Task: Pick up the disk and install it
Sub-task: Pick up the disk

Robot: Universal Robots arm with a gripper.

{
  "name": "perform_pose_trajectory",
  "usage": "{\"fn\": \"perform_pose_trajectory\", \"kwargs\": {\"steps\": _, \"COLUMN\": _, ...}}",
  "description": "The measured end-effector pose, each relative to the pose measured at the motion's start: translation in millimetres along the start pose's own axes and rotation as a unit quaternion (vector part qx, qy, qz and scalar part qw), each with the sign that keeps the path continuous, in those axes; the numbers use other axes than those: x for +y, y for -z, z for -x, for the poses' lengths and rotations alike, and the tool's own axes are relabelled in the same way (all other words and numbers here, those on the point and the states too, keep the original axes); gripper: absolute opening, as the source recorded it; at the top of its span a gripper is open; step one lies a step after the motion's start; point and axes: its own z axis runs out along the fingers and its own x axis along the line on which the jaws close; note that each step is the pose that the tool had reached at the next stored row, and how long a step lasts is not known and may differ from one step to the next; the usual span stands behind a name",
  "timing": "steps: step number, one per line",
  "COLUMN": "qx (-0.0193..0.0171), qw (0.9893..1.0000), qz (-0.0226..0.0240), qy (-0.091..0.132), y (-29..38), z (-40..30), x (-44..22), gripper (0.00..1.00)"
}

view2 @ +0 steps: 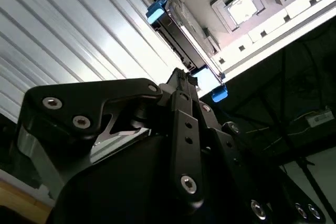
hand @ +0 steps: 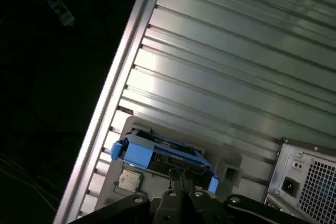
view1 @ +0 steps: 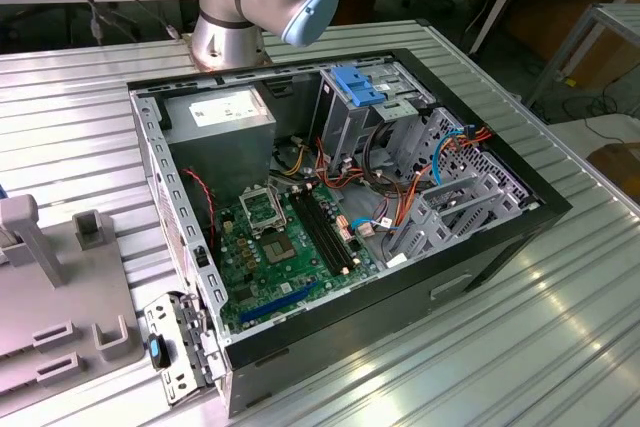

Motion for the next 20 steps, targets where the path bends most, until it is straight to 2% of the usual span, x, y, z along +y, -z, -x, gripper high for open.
{"fn": "perform_pose_trajectory", "kwargs": {"steps": 2, "qx": 0.0011, "qw": 0.9997, "qz": 0.0006, "qy": 0.026, "y": 0.0, "z": 0.0, "x": 0.0, "gripper": 0.11}}
{"fn": "perform_pose_trajectory", "kwargs": {"steps": 3, "qx": 0.0019, "qw": 0.999, "qz": 0.0011, "qy": 0.044, "y": -0.1, "z": 0.0, "x": 0.0, "gripper": 0.11}}
{"fn": "perform_pose_trajectory", "kwargs": {"steps": 5, "qx": 0.0027, "qw": 0.9981, "qz": 0.0015, "qy": 0.061, "y": -0.1, "z": 0.0, "x": 0.0, "gripper": 0.11}}
{"fn": "perform_pose_trajectory", "kwargs": {"steps": 7, "qx": 0.0043, "qw": 0.9954, "qz": 0.0024, "qy": 0.096, "y": -0.1, "z": -0.1, "x": 0.0, "gripper": 0.11}}
{"fn": "perform_pose_trajectory", "kwargs": {"steps": 8, "qx": 0.0052, "qw": 0.9936, "qz": 0.0028, "qy": 0.113, "y": -0.1, "z": -0.3, "x": 0.1, "gripper": 0.11}}
{"fn": "perform_pose_trajectory", "kwargs": {"steps": 10, "qx": 0.0058, "qw": 0.9917, "qz": 0.0031, "qy": 0.128, "y": -0.5, "z": -2.0, "x": 0.7, "gripper": 0.11}}
{"fn": "perform_pose_trajectory", "kwargs": {"steps": 14, "qx": 0.0065, "qw": 0.9896, "qz": 0.0035, "qy": 0.144, "y": -1.1, "z": -5.3, "x": 1.9, "gripper": 0.11}}
{"fn": "perform_pose_trajectory", "kwargs": {"steps": 15, "qx": 0.0067, "qw": 0.9887, "qz": 0.0037, "qy": 0.149, "y": -1.4, "z": -6.6, "x": 2.4, "gripper": 0.11}}
{"fn": "perform_pose_trajectory", "kwargs": {"steps": 17, "qx": 0.007, "qw": 0.9876, "qz": 0.0038, "qy": 0.156, "y": -1.7, "z": -8.1, "x": 3.0, "gripper": 0.11}}
{"fn": "perform_pose_trajectory", "kwargs": {"steps": 20, "qx": 0.0077, "qw": 0.9849, "qz": 0.0042, "qy": 0.173, "y": -2.0, "z": -9.3, "x": 3.4, "gripper": 0.11}}
